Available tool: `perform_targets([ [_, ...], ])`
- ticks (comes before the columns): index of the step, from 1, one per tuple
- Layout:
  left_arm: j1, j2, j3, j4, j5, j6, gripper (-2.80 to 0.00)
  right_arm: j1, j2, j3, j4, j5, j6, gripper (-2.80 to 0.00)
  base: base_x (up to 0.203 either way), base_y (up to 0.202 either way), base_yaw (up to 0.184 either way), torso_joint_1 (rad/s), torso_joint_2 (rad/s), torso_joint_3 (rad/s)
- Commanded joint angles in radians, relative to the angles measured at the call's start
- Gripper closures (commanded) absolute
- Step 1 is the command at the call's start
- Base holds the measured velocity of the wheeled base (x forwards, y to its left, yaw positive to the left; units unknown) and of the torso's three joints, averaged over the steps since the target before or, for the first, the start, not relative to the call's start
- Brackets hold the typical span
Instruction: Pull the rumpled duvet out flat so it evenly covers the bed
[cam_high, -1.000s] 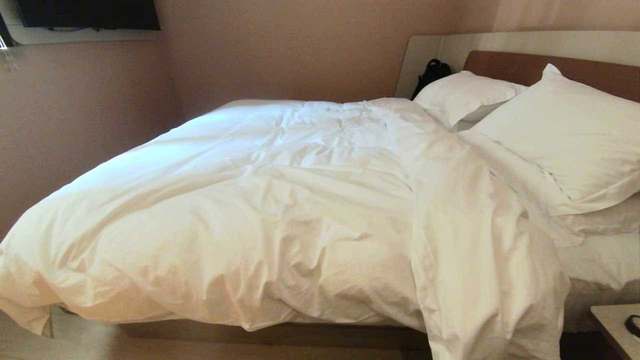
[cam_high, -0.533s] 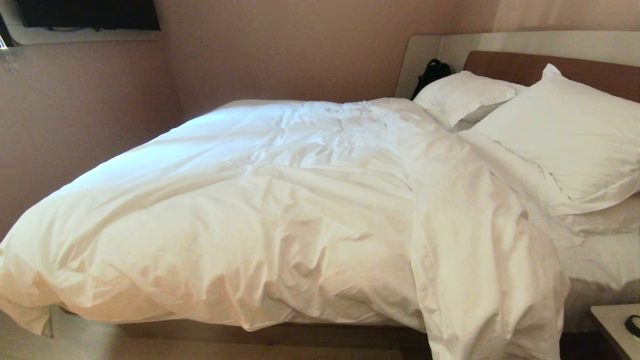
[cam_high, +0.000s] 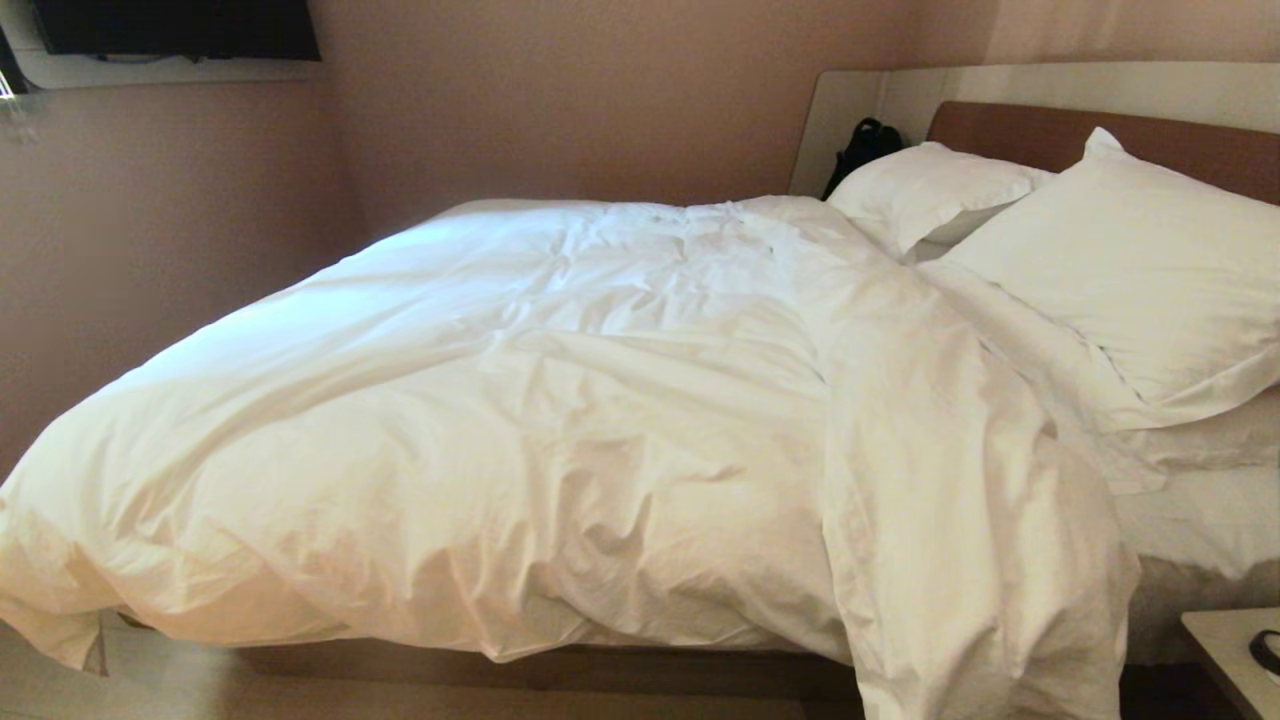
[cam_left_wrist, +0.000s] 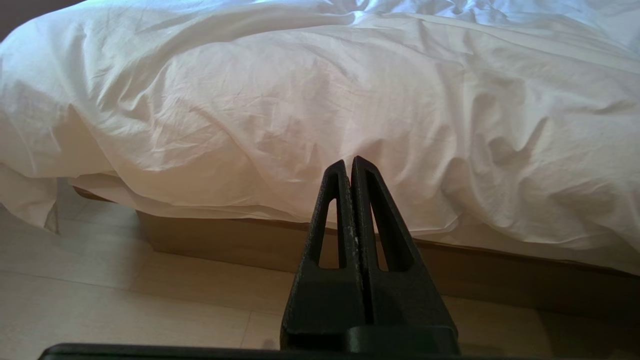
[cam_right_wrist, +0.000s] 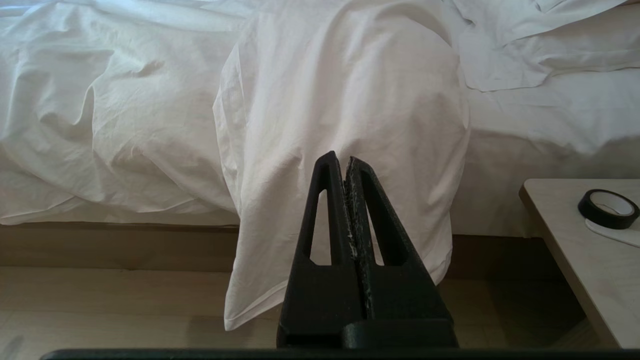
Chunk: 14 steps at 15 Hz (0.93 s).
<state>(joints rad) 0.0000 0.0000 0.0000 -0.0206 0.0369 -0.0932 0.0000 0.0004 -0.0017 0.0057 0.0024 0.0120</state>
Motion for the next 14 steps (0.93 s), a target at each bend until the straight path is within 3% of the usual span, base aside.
perform_targets([
  [1, 0.0, 0.0, 0.0, -0.001, 0.0, -0.002, 0.0, 0.0, 0.0, 0.0, 0.0, 0.001, 0.0, 0.0, 0.0, 0.0, 0.0, 0.0, 0.0, 0.0],
  [11, 0.001, 0.0, 0.0, -0.001, -0.003, -0.007, 0.0, 0.0, 0.0, 0.0, 0.0, 0.001, 0.0, 0.0, 0.0, 0.0, 0.0, 0.0, 0.0, 0.0],
  [14, 0.0, 0.0, 0.0, -0.001, -0.003, -0.007, 0.0, 0.0, 0.0, 0.0, 0.0, 0.001, 0.0, 0.0, 0.002, 0.132, -0.004, 0.004, 0.0, 0.001],
])
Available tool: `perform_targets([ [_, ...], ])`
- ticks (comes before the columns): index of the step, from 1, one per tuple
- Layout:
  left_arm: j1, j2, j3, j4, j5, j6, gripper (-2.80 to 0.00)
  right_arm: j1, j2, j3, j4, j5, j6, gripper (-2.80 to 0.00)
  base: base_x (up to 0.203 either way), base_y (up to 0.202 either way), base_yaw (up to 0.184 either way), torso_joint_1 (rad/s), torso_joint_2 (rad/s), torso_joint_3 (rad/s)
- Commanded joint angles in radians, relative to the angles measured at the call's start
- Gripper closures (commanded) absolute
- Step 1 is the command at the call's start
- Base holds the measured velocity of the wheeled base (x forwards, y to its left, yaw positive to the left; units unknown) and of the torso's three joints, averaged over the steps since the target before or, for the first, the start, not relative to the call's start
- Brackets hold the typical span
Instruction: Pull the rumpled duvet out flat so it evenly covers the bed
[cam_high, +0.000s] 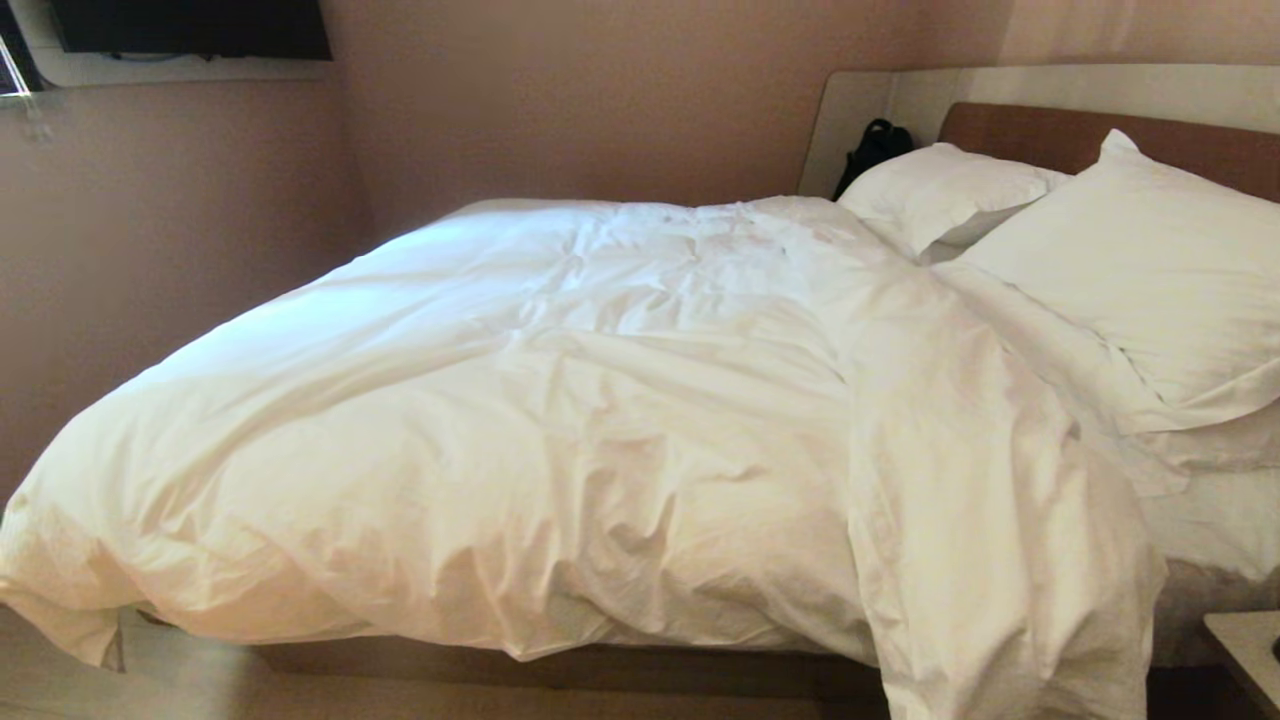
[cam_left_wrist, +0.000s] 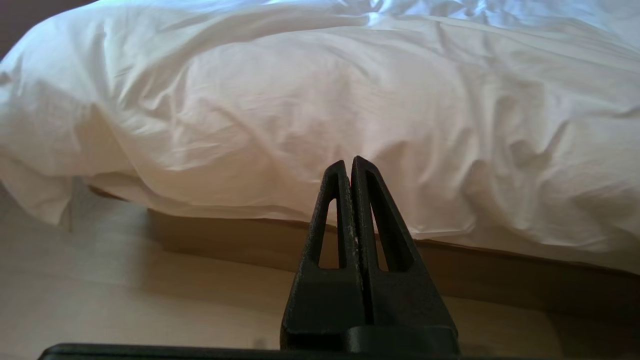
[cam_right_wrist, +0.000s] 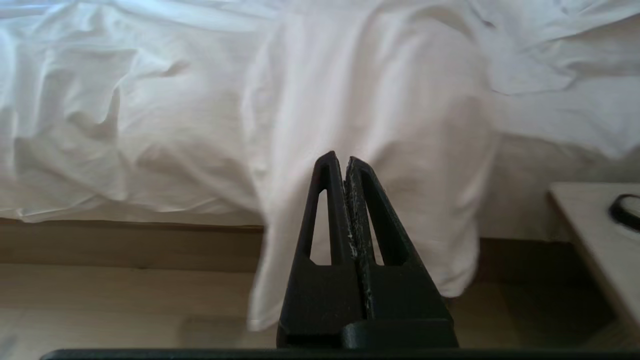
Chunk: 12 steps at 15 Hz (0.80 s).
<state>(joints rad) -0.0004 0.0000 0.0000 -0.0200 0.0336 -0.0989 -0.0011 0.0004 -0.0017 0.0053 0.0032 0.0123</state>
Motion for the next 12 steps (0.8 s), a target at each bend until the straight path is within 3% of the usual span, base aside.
perform_targets([
  [1, 0.0, 0.001, 0.0, -0.001, 0.0, -0.001, 0.0, 0.001, 0.0, 0.0, 0.001, 0.0, 0.0, 0.0, 0.0, 0.207, 0.002, 0.002, 0.0, 0.006],
  [12, 0.0, 0.0, 0.0, -0.001, 0.0, -0.002, 0.0, 0.001, 0.0, 0.0, 0.001, 0.0, 0.0, 0.0, 0.0, 0.197, 0.0, 0.004, 0.0, 0.003],
])
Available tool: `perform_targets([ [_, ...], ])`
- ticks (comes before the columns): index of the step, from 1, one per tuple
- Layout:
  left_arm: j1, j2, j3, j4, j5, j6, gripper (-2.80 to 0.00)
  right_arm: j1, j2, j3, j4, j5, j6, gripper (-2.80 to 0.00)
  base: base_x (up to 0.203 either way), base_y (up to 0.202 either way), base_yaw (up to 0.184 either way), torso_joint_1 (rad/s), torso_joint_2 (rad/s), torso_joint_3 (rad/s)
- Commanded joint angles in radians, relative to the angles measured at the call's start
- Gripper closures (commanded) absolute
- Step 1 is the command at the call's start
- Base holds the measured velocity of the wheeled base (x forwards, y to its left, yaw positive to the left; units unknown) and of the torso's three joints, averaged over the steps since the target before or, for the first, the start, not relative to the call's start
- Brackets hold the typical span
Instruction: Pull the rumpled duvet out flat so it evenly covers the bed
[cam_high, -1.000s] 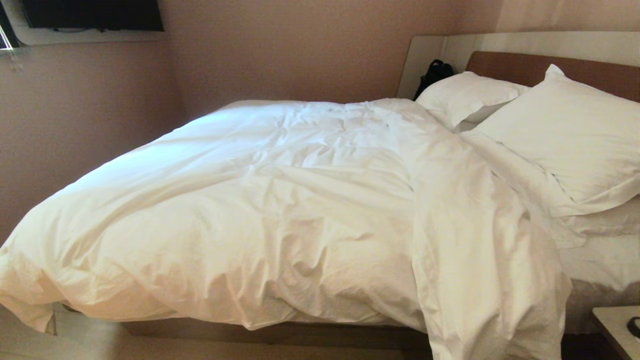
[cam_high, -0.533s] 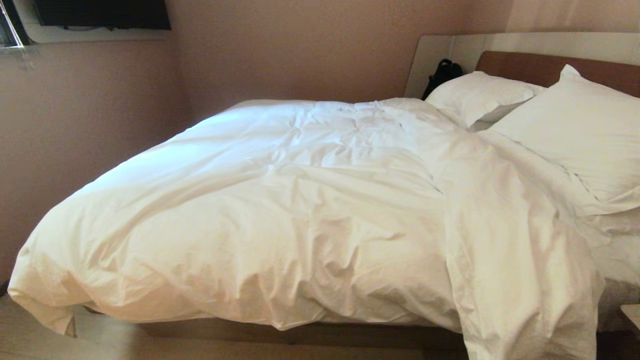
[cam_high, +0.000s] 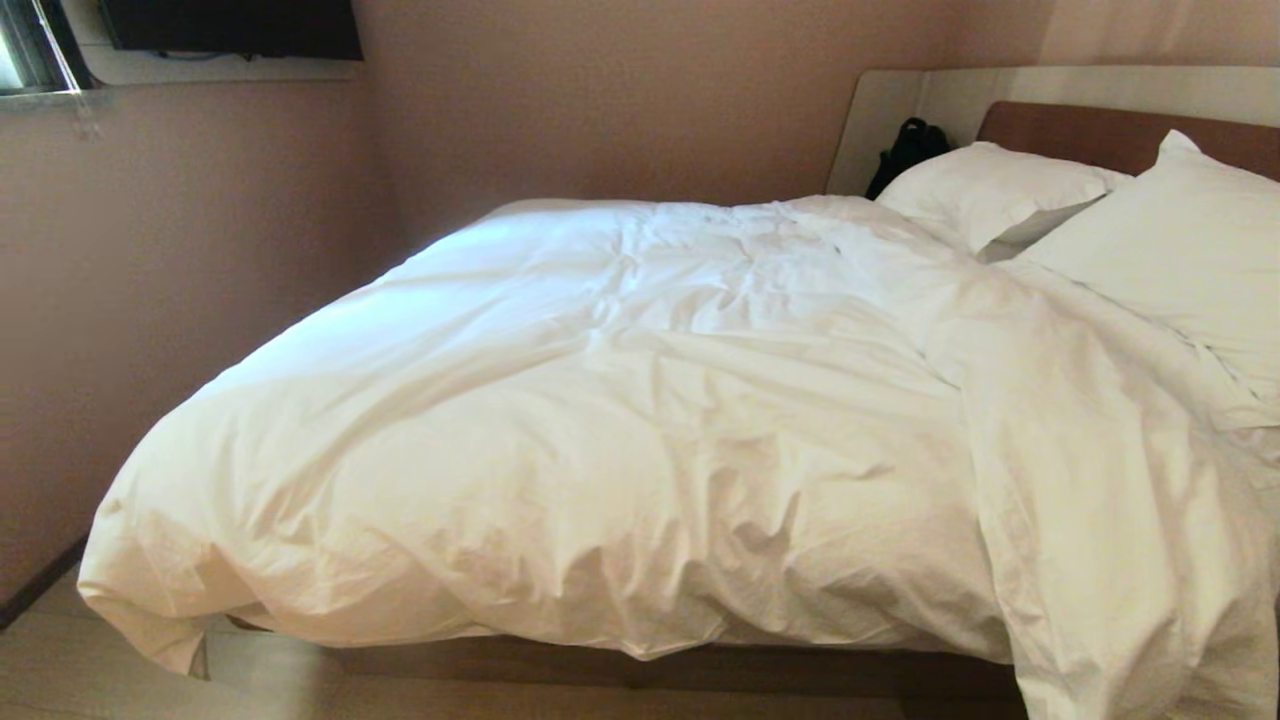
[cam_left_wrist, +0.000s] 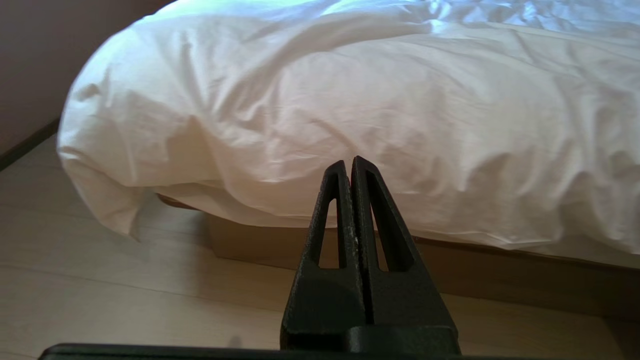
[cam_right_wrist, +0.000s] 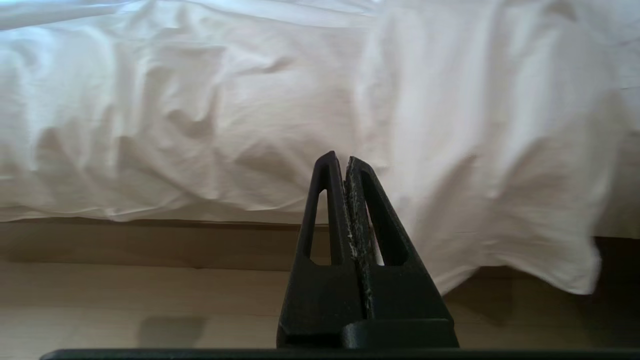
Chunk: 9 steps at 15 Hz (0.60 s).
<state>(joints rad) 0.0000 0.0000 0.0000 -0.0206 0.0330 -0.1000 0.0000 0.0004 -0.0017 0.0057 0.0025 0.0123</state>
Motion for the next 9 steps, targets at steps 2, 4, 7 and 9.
perform_targets([
  [2, 0.0, 0.0, 0.0, -0.001, 0.001, -0.001, 0.0, 0.0, 0.0, 0.0, 0.0, 0.001, 0.0, 0.0, 0.0, 0.195, -0.002, 0.005, 0.0, -0.001],
  [4, 0.0, 0.0, 0.0, -0.001, 0.001, -0.001, 0.0, 0.0, 0.0, 0.0, 0.0, 0.001, 0.0, 0.0, 0.0, 0.195, -0.003, 0.006, 0.0, 0.005],
  [7, 0.0, 0.001, 0.0, -0.001, 0.001, 0.0, 0.0, 0.0, 0.0, 0.0, 0.0, 0.001, 0.0, 0.0, 0.0, 0.192, 0.001, 0.002, 0.0, 0.002],
  [9, 0.0, 0.0, 0.0, -0.001, 0.001, 0.0, 0.0, 0.0, 0.0, 0.0, 0.0, 0.001, 0.0, 0.0, 0.0, 0.197, 0.004, -0.001, 0.0, 0.003],
])
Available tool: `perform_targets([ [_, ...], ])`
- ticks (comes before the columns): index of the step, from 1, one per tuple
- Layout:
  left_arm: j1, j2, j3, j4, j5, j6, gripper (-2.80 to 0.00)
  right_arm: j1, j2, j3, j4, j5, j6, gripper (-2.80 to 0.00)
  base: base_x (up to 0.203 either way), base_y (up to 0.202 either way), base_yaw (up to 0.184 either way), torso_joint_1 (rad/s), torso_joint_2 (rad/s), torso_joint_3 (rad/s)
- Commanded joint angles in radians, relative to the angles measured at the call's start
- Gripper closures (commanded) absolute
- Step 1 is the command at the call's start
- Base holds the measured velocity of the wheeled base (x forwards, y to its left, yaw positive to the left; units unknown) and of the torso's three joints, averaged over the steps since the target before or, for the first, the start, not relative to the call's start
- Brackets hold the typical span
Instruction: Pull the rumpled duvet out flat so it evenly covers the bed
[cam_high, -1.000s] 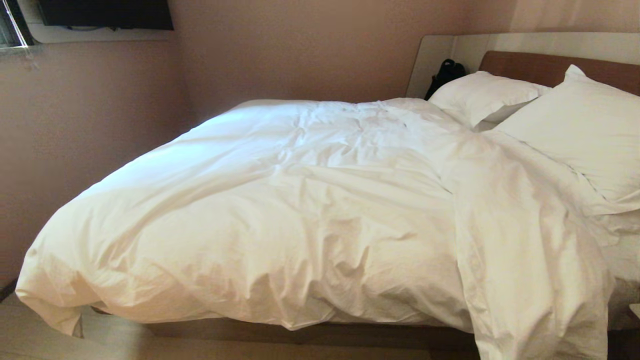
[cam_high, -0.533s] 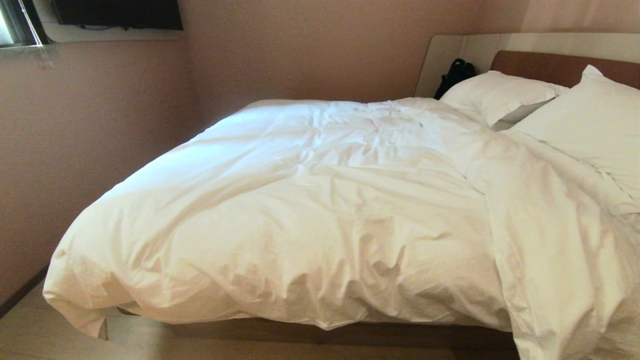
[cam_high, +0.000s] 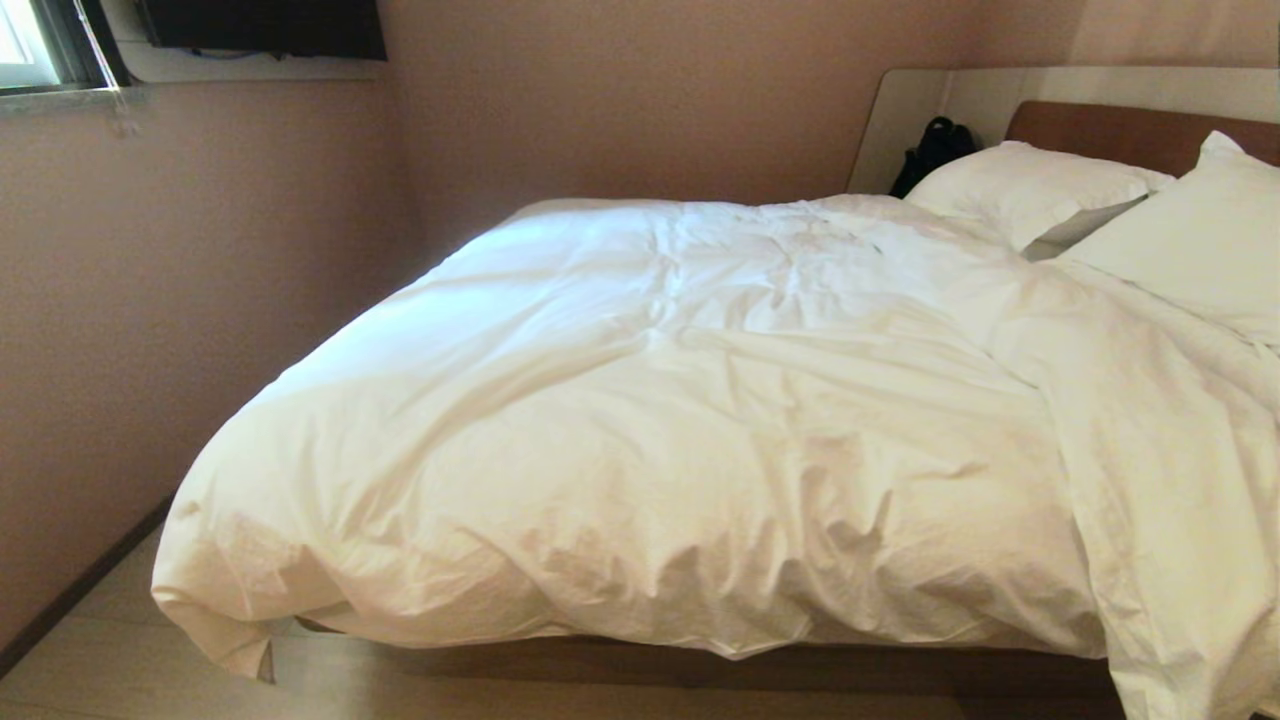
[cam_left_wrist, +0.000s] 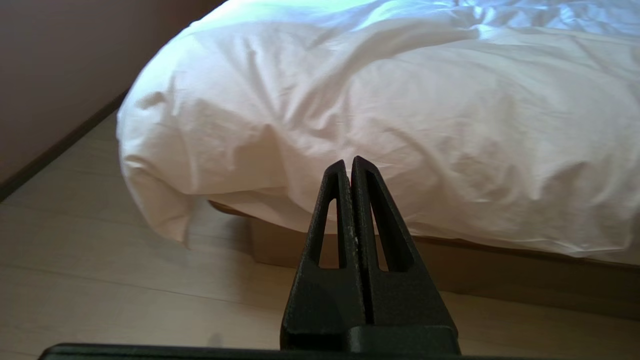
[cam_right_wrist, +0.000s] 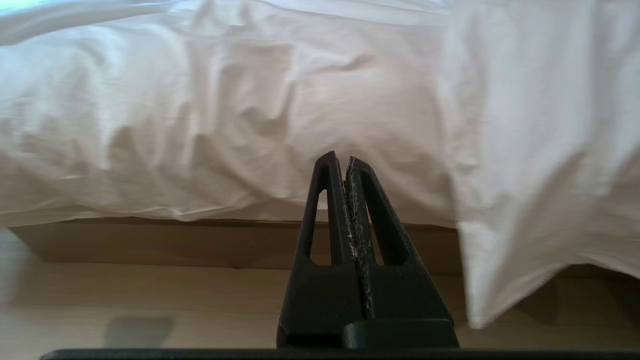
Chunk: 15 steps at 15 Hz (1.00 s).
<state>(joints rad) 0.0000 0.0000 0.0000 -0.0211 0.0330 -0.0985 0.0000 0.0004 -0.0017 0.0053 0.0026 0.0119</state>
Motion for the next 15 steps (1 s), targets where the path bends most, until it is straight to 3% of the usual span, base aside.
perform_targets([
  [1, 0.0, 0.0, 0.0, 0.0, 0.001, -0.001, 0.0, 0.0, 0.0, 0.0, 0.001, 0.0, 0.0, 0.0, 0.0, 0.19, -0.002, 0.005, 0.0, 0.007],
  [15, 0.0, 0.0, 0.0, 0.0, 0.001, -0.001, 0.0, 0.0, 0.0, 0.0, 0.001, 0.0, 0.0, 0.0, 0.0, 0.194, 0.0, 0.002, 0.0, 0.002],
])
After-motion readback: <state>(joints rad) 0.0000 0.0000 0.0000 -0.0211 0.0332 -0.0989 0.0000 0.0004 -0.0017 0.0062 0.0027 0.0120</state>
